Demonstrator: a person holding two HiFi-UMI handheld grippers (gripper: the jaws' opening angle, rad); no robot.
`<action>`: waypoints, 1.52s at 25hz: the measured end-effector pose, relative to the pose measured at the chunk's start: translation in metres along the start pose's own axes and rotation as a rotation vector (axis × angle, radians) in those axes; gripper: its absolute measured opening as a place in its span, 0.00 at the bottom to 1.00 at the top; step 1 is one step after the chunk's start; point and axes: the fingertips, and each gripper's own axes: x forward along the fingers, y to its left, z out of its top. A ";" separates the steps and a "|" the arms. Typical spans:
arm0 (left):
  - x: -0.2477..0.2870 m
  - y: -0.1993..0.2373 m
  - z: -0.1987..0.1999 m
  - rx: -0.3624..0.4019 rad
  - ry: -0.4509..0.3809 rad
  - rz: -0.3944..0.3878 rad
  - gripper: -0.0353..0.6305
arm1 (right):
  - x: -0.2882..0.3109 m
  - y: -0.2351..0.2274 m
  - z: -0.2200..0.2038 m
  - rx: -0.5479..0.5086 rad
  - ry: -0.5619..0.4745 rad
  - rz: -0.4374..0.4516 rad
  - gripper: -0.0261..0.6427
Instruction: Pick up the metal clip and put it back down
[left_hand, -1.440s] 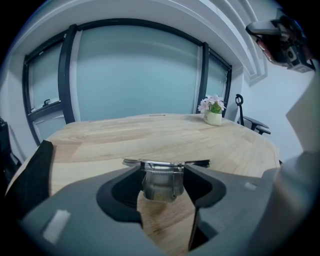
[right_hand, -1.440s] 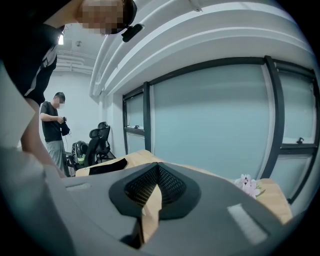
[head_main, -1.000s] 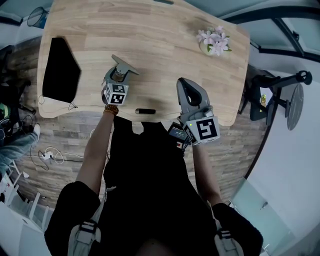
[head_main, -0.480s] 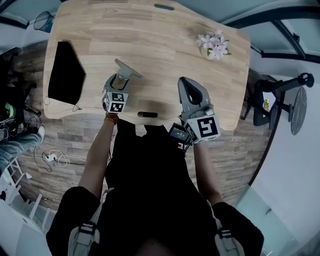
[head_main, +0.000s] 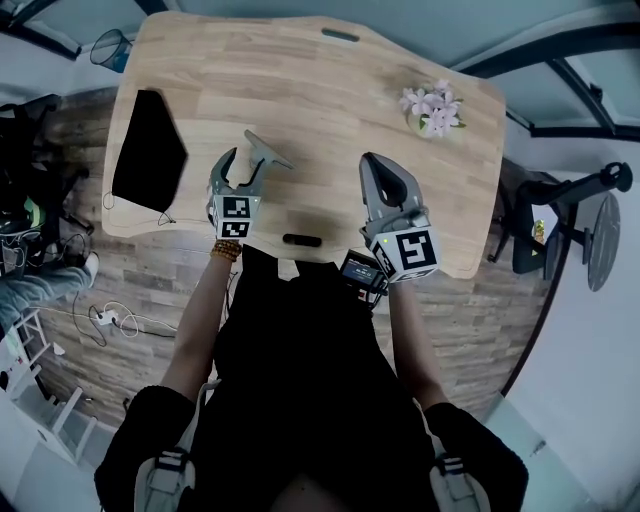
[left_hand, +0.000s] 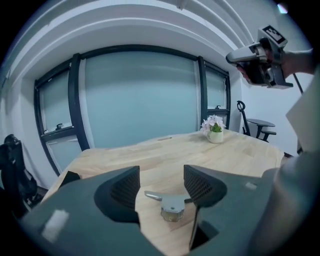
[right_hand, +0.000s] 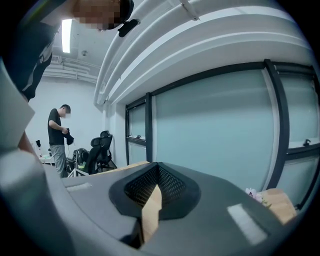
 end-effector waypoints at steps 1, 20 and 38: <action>-0.003 0.001 0.011 -0.001 -0.024 0.007 0.47 | 0.001 0.000 0.001 -0.002 -0.004 0.004 0.07; -0.081 -0.020 0.218 -0.041 -0.430 -0.009 0.47 | 0.002 -0.011 0.033 -0.024 -0.086 -0.009 0.07; -0.117 -0.040 0.297 -0.005 -0.533 -0.022 0.27 | -0.017 -0.005 0.091 -0.072 -0.205 -0.011 0.07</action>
